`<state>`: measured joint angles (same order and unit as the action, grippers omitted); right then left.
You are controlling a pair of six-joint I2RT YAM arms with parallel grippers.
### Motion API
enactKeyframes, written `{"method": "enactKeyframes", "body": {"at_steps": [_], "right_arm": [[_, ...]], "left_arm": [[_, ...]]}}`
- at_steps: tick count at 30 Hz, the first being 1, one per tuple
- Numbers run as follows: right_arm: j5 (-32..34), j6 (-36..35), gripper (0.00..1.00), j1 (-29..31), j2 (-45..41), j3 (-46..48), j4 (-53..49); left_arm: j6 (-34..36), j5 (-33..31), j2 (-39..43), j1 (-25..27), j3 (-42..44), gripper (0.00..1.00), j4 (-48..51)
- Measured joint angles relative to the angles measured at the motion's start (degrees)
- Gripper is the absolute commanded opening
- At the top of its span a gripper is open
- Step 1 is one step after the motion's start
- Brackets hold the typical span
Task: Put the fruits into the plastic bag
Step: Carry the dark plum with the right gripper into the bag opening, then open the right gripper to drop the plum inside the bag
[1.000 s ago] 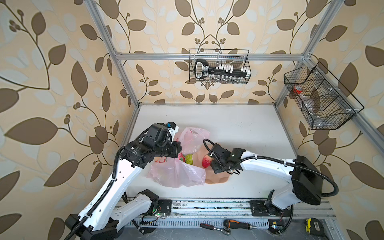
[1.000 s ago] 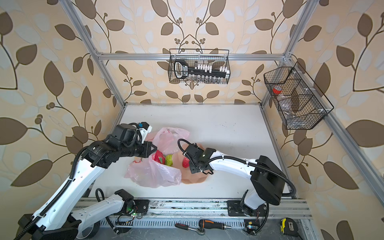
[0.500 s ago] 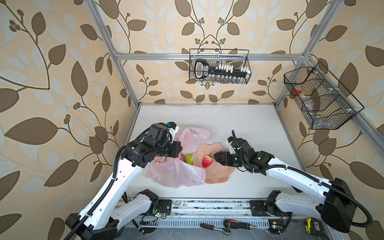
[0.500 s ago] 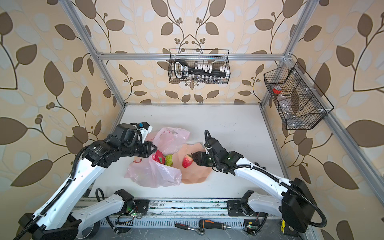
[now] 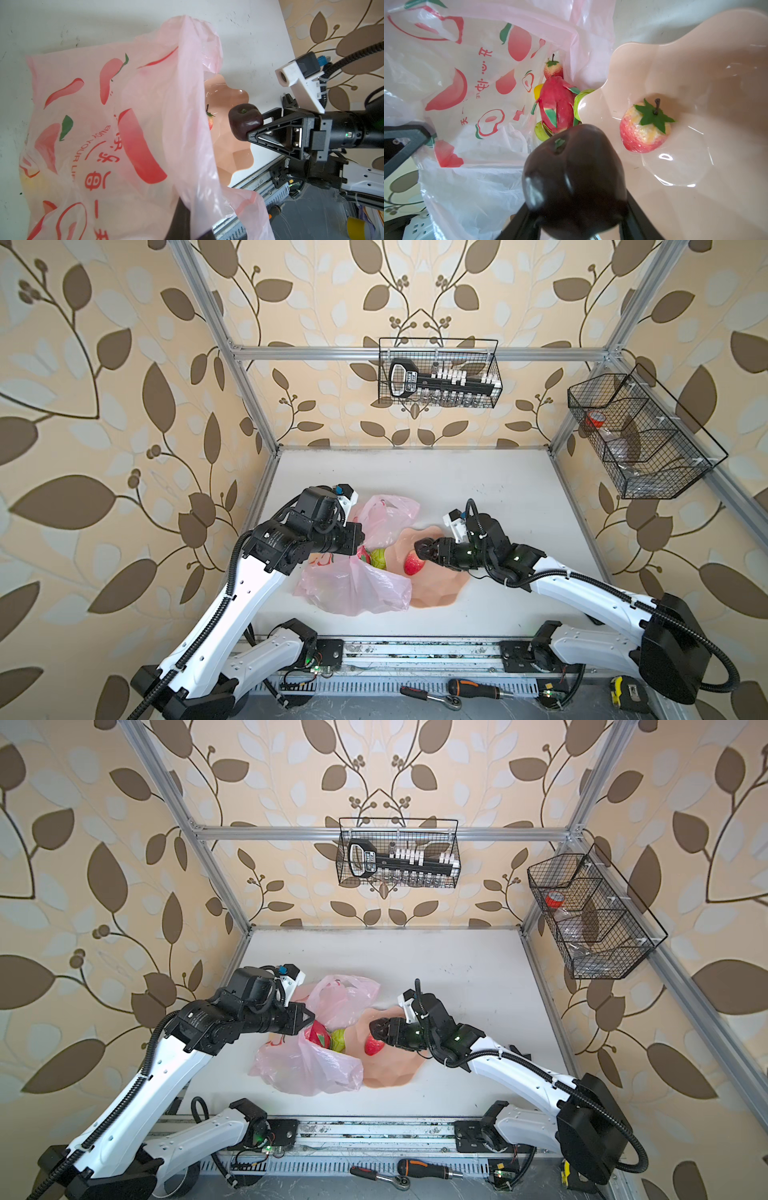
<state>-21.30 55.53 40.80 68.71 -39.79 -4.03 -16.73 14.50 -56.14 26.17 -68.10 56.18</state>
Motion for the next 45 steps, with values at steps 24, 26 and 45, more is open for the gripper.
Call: {"method": "enactKeyframes", "body": {"at_steps": [24, 26, 45], "right_arm": [[-2.4, 12.2, 0.41, 13.0, 24.5, -12.1, 21.5], [-2.7, 12.6, 0.41, 13.9, 26.8, -14.0, 22.3], [-4.5, 17.6, 0.44, 17.9, 45.6, -33.5, 22.3]], "left_arm": [[0.0, 0.2, -0.7, 0.0, 0.0, 0.0, -0.3], [0.0, 0.2, -0.7, 0.0, 0.0, 0.0, -0.3], [0.0, 0.3, -1.5, 0.0, 0.0, 0.0, -1.4]]}}
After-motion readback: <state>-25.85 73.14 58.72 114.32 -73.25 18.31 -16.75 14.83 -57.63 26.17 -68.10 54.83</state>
